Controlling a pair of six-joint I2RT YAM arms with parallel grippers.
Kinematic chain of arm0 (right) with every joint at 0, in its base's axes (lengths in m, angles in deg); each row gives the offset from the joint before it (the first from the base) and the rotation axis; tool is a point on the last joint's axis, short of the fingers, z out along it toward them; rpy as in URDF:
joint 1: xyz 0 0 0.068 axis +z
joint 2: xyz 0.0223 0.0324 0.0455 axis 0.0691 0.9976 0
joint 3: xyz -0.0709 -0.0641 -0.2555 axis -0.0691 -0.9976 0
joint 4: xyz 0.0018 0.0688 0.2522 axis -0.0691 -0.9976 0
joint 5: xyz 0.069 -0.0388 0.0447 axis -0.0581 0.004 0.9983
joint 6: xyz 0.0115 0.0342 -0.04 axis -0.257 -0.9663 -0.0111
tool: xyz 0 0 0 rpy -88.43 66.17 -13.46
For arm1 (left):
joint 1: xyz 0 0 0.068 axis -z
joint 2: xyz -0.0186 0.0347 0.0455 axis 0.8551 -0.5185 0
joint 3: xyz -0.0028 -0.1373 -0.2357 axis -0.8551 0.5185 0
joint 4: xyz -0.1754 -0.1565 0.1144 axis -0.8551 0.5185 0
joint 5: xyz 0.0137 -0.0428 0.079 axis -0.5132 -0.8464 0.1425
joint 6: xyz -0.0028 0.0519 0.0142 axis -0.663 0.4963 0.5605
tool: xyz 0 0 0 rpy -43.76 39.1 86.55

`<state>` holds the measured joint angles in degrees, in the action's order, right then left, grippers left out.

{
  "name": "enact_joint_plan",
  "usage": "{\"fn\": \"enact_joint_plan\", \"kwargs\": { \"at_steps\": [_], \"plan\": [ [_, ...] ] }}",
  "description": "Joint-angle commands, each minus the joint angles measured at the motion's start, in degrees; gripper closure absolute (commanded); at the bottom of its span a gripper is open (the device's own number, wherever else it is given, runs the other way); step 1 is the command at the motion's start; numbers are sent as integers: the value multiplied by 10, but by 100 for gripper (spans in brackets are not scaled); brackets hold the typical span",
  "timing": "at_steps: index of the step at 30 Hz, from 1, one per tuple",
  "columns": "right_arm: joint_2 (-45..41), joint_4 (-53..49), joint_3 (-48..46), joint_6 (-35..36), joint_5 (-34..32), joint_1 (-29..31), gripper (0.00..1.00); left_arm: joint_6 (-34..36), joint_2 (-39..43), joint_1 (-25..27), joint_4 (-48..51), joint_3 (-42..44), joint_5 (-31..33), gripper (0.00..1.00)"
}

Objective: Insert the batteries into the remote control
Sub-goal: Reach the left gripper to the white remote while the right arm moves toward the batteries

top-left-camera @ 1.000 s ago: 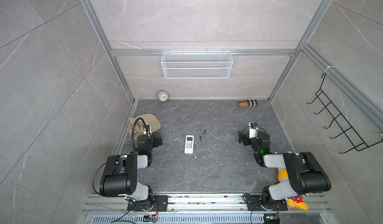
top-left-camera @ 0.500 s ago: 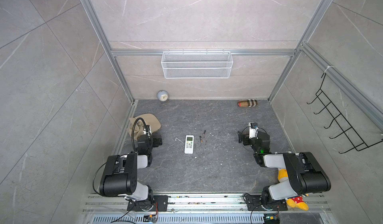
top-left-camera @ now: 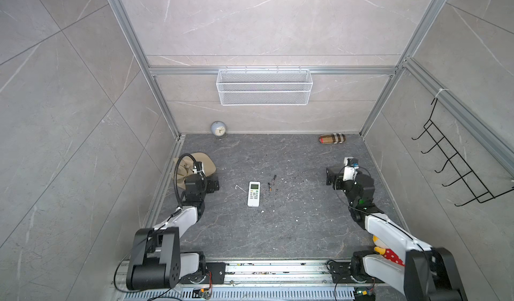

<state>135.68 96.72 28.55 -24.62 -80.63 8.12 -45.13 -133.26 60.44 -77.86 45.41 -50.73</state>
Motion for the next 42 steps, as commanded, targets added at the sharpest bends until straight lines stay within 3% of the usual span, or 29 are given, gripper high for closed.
{"fn": "enact_joint_plan", "kwargs": {
  "at_steps": [1, 2, 4, 5, 7, 9, 14, 17, 20, 22, 25, 30, 34, 40, 42],
  "plan": [
    [-31, -250, 140, -133, -88, 2, 1, -110, 72, 17, 147, -50, -2, 0],
    [-23, -322, 183, -183, -114, 2, 1, -135, 85, 19, 164, -55, -16, 0],
    [11, -509, 273, -355, -217, 1, 1, -166, 113, 18, 165, -51, -60, 0],
    [34, -578, 313, -401, -229, -4, 0, -166, 126, 18, 170, -49, -89, 0],
    [67, -596, 349, -361, -213, 2, 1, -165, 143, 18, 202, -59, -117, 0],
    [75, -588, 348, -366, -215, 10, 1, -171, 144, 18, 244, -80, -120, 0],
    [29, -496, 292, -334, -206, 58, 1, -167, 124, 18, 357, -130, -126, 0],
    [-25, -350, 206, -270, -151, 84, 1, -236, 123, 17, 411, -137, -54, 0],
    [-43, -276, 163, -253, -122, 95, 1, -289, 143, 11, 437, -148, -26, 0],
    [-32, -303, 172, -239, -140, 97, 1, -311, 175, 11, 423, -134, -22, 0],
    [-7, -373, 200, -227, -154, 97, 0, -286, 224, 11, 352, -105, -62, 0],
    [-16, -403, 175, -261, -135, 97, 0, -329, 217, 15, 390, -119, -45, 0],
    [-36, -389, 120, -288, -66, 98, 1, -331, 212, 52, 406, -99, 8, 0],
    [-1, -291, 49, -273, 110, 100, 5, -290, 112, 205, 379, -99, 30, 0],
    [20, -285, 46, -276, 129, 104, 8, -289, 66, 241, 358, -102, 31, 0]
  ]
}}
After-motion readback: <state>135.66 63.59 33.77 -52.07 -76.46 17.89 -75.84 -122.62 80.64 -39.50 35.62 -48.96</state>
